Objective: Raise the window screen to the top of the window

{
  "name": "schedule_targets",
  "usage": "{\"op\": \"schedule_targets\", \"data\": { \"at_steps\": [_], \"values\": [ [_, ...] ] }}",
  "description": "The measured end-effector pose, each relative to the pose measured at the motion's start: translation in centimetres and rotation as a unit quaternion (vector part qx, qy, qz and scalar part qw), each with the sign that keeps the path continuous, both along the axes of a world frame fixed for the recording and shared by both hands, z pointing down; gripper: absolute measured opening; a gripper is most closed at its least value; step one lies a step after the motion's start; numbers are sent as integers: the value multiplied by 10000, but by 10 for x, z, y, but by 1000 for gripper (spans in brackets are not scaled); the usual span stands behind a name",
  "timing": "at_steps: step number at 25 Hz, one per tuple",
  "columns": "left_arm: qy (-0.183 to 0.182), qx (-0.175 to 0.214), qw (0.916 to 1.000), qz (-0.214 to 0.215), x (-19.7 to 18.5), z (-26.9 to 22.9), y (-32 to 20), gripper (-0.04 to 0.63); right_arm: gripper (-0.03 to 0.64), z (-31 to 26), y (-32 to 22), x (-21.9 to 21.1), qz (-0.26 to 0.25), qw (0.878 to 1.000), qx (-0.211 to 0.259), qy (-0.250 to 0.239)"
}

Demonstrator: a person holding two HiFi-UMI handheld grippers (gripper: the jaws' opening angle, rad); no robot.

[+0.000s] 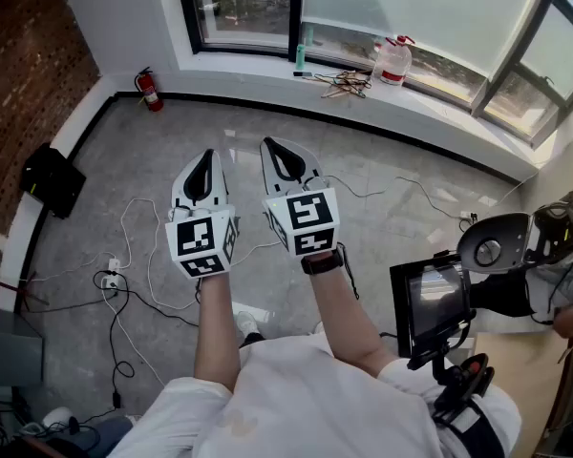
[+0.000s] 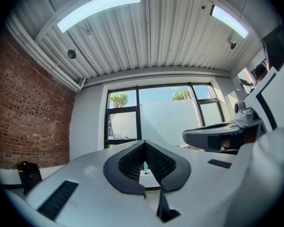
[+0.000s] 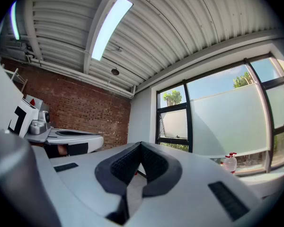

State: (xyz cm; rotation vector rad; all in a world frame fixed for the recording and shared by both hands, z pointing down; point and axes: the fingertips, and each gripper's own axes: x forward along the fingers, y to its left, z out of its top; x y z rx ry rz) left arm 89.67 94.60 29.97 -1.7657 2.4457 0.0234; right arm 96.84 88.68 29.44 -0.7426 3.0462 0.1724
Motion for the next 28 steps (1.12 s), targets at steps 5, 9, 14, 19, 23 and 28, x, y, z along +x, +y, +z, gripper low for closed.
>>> {"op": "schedule_targets", "data": {
  "at_steps": [5,9,14,19,23,28],
  "values": [
    [13,-68,9999,-136,-3,7,11,-6,-2,5,18,-4,-158,9999,35,42],
    [85,-27,9998,-158,-22,11,19,-6,-2,9,28,-22,-158,9998,32,95],
    [73,8,9997,-232,-68,12,35,-6,-2,18,43,-68,-144,9997,-101,142],
    [89,89,9994,-333,-130,12,62,-6,-2,25,66,-134,-281,9994,-167,81],
    [247,123,9983,-506,-167,18,79,-6,-2,30,89,-178,-562,9981,-80,225],
    [453,69,9967,-672,-199,34,74,-6,-2,40,85,-212,-751,9963,-102,399]
  ]
}}
